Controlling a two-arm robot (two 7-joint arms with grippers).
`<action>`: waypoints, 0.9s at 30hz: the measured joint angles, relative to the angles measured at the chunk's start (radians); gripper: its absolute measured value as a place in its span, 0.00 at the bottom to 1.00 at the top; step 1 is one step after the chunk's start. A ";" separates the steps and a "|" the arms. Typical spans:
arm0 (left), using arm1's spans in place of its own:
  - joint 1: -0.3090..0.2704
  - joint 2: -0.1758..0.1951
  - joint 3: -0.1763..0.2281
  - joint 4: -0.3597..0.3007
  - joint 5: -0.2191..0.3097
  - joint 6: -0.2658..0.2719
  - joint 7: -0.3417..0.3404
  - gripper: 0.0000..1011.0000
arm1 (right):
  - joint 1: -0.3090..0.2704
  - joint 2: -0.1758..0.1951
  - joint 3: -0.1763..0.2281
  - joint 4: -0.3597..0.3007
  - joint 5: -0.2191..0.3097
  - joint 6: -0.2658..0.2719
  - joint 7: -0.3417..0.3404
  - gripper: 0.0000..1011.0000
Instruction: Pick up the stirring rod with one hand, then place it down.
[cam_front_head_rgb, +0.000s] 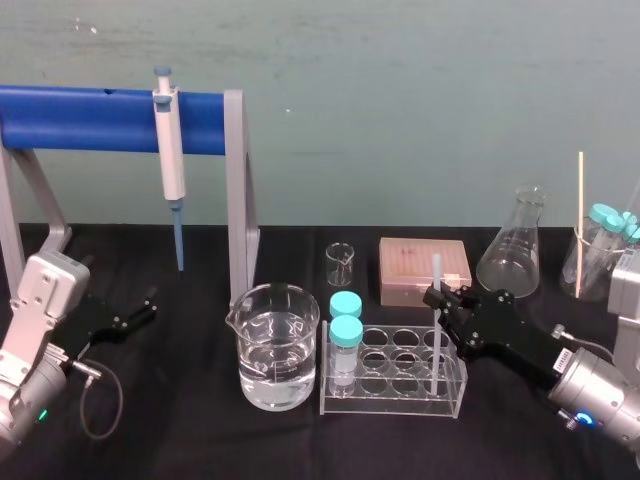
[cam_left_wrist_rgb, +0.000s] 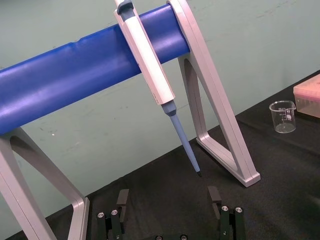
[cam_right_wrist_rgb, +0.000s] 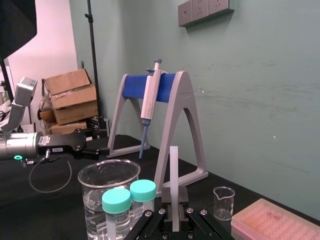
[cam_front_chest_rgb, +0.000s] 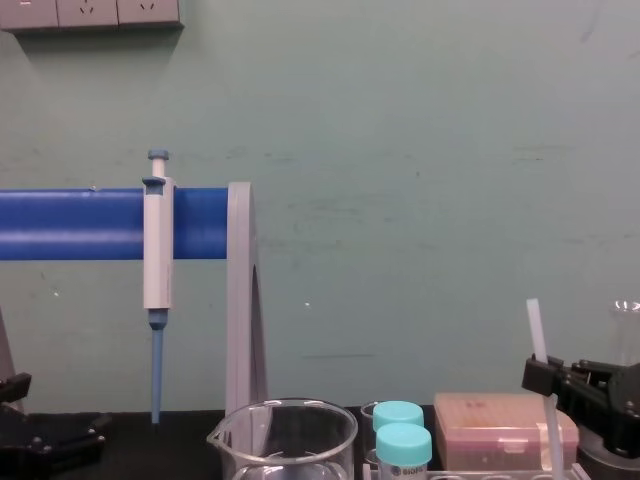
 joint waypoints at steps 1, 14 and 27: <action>0.000 0.000 0.000 0.000 0.000 0.000 0.000 0.99 | 0.000 -0.001 0.000 0.002 -0.001 0.001 0.000 0.07; 0.000 0.000 0.000 0.000 0.000 0.000 0.000 0.99 | 0.000 -0.002 -0.003 0.004 -0.012 0.005 -0.009 0.07; 0.000 0.000 0.000 0.000 0.000 0.000 0.000 0.99 | 0.000 -0.001 -0.003 0.004 -0.010 0.006 -0.008 0.07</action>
